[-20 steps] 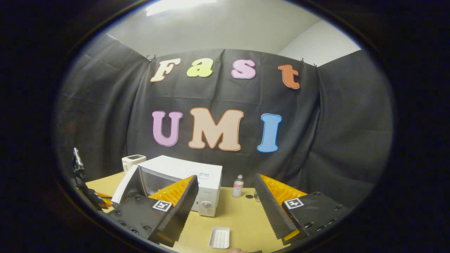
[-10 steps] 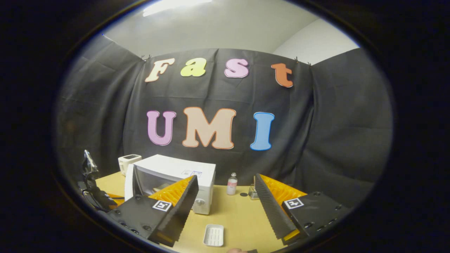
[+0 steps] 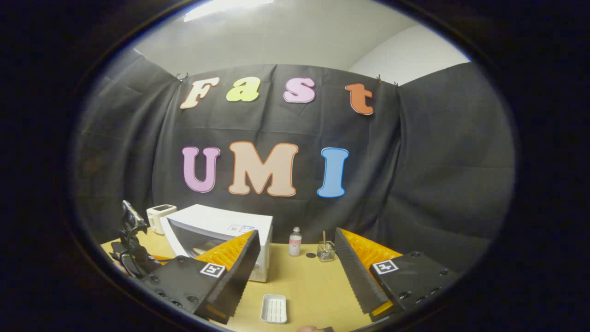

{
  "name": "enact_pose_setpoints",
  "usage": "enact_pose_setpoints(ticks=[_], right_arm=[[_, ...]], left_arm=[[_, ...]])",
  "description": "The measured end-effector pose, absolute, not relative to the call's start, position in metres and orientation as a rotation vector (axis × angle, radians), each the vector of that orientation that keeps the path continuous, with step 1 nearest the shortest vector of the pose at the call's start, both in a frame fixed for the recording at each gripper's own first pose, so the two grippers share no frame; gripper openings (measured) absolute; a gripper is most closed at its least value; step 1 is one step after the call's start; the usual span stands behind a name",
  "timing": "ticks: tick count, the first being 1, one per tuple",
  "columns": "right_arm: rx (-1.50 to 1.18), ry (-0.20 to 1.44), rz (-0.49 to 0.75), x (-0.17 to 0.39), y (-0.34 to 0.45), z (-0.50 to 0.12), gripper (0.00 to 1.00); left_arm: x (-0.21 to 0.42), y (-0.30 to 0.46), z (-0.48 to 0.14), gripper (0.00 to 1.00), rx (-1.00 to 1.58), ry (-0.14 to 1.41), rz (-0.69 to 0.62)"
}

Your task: Open the microwave oven with the left hand, put the food in, and close the microwave oven.

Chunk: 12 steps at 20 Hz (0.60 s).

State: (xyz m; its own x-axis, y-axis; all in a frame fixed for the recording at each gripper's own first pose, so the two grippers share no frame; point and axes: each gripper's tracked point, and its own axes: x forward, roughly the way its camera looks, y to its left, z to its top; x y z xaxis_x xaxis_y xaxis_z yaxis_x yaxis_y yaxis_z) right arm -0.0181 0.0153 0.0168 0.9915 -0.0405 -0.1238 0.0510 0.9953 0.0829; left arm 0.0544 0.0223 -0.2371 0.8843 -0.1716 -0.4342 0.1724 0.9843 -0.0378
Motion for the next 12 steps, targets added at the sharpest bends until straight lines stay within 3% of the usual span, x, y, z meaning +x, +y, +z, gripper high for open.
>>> enact_pose_setpoints(ticks=[1, 2, 12], right_arm=[[0.089, 0.128, -0.050, -0.019, 0.014, 0.014, 0.99], [0.095, 0.129, -0.056, -0.020, 0.014, 0.014, 0.93], [0.131, 0.128, -0.039, -0.021, 0.021, 0.019, 0.93]], left_arm=[[0.059, 0.019, -0.238, 0.00, 0.000, 0.454, -0.182], [0.063, 0.016, -0.239, 0.00, -0.002, 0.451, -0.187], [0.125, -0.013, -0.238, 0.00, -0.012, 0.415, -0.210]])
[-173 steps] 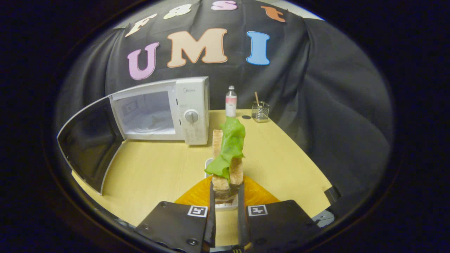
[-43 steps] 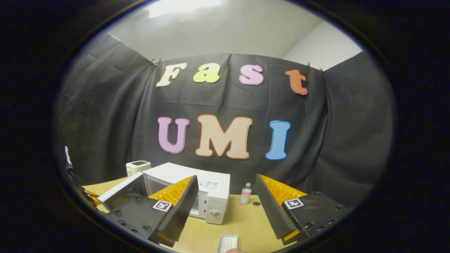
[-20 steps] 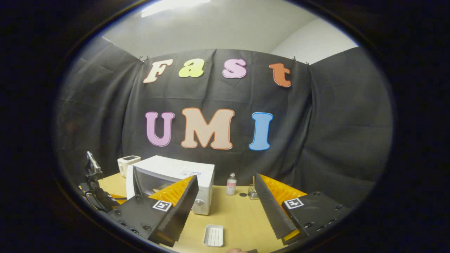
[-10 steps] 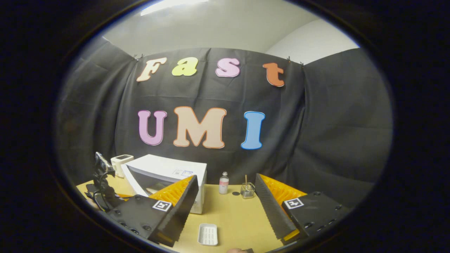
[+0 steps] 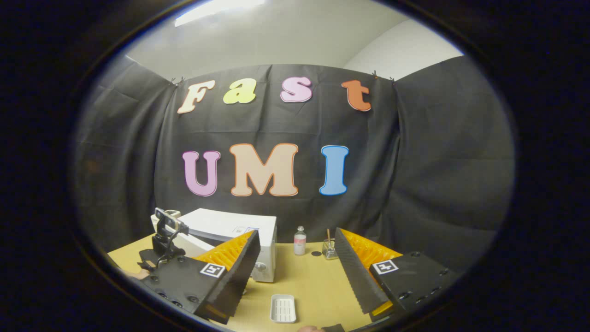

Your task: Open the microwave oven with the left hand, put the food in, and close the microwave oven.

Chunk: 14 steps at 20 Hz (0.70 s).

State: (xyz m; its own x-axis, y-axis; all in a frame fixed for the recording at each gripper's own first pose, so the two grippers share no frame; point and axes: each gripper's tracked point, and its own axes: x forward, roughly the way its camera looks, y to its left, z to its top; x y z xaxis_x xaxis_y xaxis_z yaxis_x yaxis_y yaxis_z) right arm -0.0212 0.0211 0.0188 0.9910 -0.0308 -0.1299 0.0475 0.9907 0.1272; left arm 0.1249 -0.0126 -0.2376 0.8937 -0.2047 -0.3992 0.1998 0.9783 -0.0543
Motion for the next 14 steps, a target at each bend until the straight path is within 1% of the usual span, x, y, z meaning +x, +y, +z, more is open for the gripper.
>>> enact_pose_setpoints(ticks=[4, 5, 6, 7, 10, 11, 14], right_arm=[[0.116, 0.130, -0.045, -0.027, 0.016, 0.018, 0.93], [0.110, 0.132, -0.048, -0.028, 0.014, 0.015, 0.93], [0.103, 0.136, -0.049, -0.029, 0.013, 0.015, 0.93], [0.094, 0.138, -0.051, -0.030, 0.011, 0.012, 0.93], [0.077, 0.137, -0.048, -0.028, 0.011, 0.013, 0.93], [0.073, 0.135, -0.048, -0.028, 0.010, 0.012, 0.99], [0.065, 0.135, -0.038, -0.027, 0.011, 0.011, 0.99]], left_arm=[[0.145, -0.017, -0.239, 0.00, -0.011, 0.415, -0.215], [0.149, -0.017, -0.240, 0.02, -0.007, 0.413, -0.214], [0.154, -0.018, -0.237, 0.00, -0.005, 0.408, -0.213], [0.158, -0.018, -0.237, 0.02, -0.003, 0.405, -0.210], [0.166, -0.020, -0.239, 0.00, 0.001, 0.405, -0.204], [0.169, -0.021, -0.238, 0.00, 0.001, 0.403, -0.207], [0.175, -0.023, -0.239, 0.00, 0.001, 0.405, -0.209]])
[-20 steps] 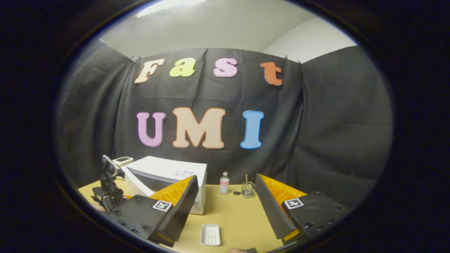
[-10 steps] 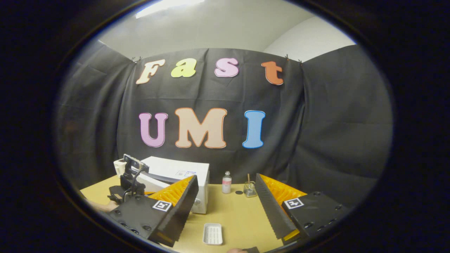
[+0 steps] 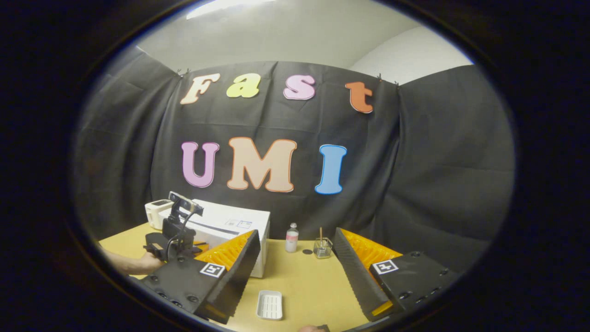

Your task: Open the microwave oven with the left hand, put the food in, and close the microwave oven.

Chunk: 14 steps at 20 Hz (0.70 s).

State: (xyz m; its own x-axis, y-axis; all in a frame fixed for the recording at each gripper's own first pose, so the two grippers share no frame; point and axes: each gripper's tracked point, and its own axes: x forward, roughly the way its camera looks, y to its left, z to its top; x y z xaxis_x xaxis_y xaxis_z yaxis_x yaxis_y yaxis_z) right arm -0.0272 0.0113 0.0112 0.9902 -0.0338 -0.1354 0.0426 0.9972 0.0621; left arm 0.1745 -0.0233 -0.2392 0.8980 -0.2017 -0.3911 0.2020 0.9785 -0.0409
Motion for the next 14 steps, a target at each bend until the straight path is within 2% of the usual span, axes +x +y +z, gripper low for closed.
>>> enact_pose_setpoints(ticks=[1, 2, 13, 14], right_arm=[[0.059, 0.132, -0.038, -0.026, 0.011, 0.011, 0.99], [0.058, 0.130, -0.038, -0.025, 0.010, 0.012, 0.93], [0.083, 0.146, -0.033, -0.016, 0.011, 0.003, 0.93], [0.083, 0.146, -0.030, -0.015, 0.012, 0.004, 0.99]], left_arm=[[0.177, -0.023, -0.239, 0.01, 0.002, 0.406, -0.207], [0.178, -0.023, -0.240, 0.00, -0.001, 0.407, -0.204], [0.194, -0.022, -0.236, 0.01, -0.066, 0.374, -0.098], [0.190, -0.027, -0.247, 0.00, -0.070, 0.426, -0.113]])
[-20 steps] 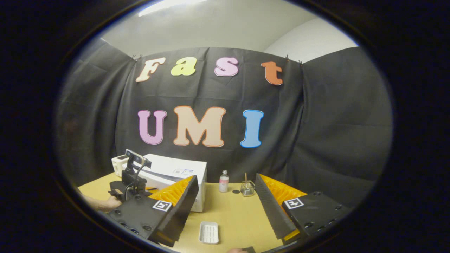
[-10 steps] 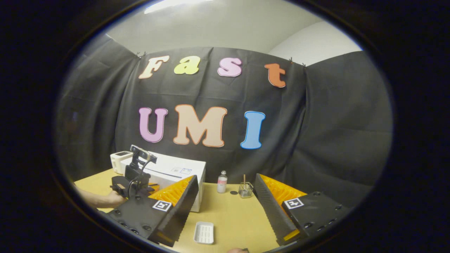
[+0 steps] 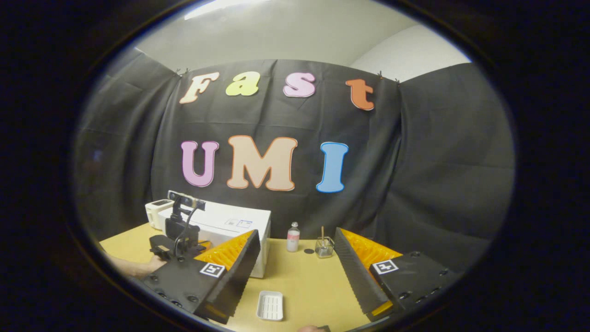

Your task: Open the microwave oven with the left hand, put the food in, and close the microwave oven.

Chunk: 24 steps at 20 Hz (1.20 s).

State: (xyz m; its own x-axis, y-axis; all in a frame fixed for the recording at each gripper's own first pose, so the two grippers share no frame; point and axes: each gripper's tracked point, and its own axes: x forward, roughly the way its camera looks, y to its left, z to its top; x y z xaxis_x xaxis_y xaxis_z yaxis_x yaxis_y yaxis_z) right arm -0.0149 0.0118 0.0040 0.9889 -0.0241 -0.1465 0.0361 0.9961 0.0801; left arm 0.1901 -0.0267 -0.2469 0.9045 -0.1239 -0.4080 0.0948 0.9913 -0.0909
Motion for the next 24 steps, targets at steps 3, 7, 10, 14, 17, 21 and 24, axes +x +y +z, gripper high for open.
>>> enact_pose_setpoints(ticks=[3, 7, 10, 14, 17, 21, 24], right_arm=[[0.076, 0.144, -0.023, -0.018, 0.015, 0.006, 0.99], [0.062, 0.144, -0.021, -0.022, 0.018, 0.007, 0.99], [0.076, 0.140, -0.020, -0.019, 0.022, 0.008, 0.93], [0.093, 0.128, 0.005, -0.014, 0.038, 0.012, 0.93], [0.107, 0.116, 0.036, -0.008, 0.059, 0.014, 0.94], [0.125, 0.087, 0.067, -0.003, 0.083, 0.024, 0.96], [0.120, 0.073, 0.091, 0.002, 0.099, 0.026, 0.96]], left_arm=[[0.189, -0.033, -0.246, 0.00, -0.049, 0.425, -0.144], [0.175, -0.027, -0.234, 0.00, -0.075, 0.402, -0.155], [0.147, -0.012, -0.225, 0.00, -0.080, 0.398, -0.156], [0.112, 0.013, -0.183, 0.00, -0.039, 0.324, -0.164], [0.085, 0.031, -0.142, 0.01, -0.032, 0.267, -0.158], [0.046, 0.056, -0.087, 0.00, -0.032, 0.189, -0.136], [0.025, 0.073, -0.054, 0.00, -0.054, 0.153, -0.111]])
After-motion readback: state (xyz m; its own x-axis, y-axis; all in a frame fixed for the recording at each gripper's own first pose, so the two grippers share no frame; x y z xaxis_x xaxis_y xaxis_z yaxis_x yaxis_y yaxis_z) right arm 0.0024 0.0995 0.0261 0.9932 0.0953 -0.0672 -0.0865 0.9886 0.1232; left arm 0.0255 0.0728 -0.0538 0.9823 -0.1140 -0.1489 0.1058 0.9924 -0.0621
